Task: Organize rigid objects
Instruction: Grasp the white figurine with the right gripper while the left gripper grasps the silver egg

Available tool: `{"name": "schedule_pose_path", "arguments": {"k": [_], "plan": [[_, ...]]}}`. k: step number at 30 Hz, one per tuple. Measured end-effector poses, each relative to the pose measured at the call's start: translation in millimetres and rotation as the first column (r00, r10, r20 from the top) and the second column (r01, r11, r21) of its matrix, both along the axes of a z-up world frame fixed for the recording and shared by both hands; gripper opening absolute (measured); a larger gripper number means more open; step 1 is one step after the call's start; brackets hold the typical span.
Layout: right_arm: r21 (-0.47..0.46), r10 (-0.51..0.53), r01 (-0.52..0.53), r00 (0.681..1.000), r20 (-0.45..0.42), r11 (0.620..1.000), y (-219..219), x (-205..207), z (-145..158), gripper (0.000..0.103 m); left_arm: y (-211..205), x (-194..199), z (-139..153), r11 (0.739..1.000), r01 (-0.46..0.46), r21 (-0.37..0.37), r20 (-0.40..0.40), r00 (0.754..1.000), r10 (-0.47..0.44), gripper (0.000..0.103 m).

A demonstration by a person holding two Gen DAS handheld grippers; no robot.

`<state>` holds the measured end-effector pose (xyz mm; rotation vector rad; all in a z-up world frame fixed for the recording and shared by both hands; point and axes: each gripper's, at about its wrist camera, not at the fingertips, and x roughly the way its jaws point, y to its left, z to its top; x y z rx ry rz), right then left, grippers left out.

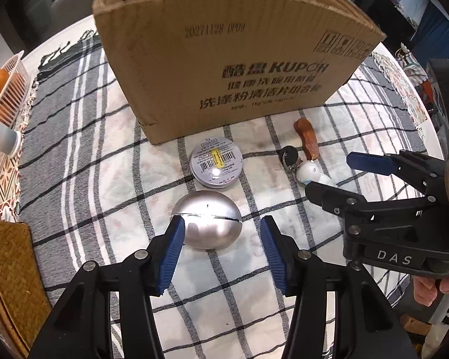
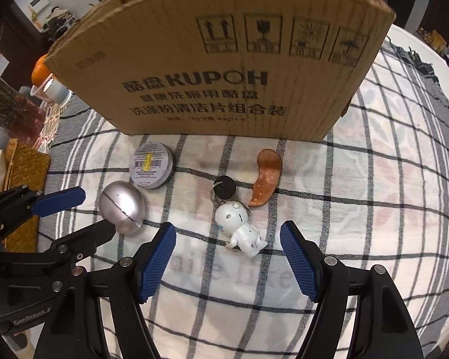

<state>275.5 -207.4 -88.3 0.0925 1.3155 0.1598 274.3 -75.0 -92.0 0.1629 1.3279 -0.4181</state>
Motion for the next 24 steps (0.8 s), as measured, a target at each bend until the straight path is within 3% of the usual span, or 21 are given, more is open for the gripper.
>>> {"name": "schedule_pose_path", "arguments": {"k": [7, 17, 24], "plan": [[0.016, 0.008, -0.008, 1.000, -0.015, 1.000, -1, 4, -15, 0.070, 0, 7, -18, 1.000, -0.003, 0.003, -0.040, 0.999, 0.004, 0.053], [0.010, 0.004, -0.003, 0.999, -0.047, 1.000, 2, 12, -34, 0.064, 1, 15, -29, 0.998, -0.004, 0.056, -0.020, 1.000, 0.005, 0.060], [-0.002, 0.002, -0.002, 0.999, -0.042, 1.000, 9, 17, -39, 0.058, 2, 20, -35, 0.999, -0.021, 0.045, -0.028, 0.999, 0.022, 0.063]]}}
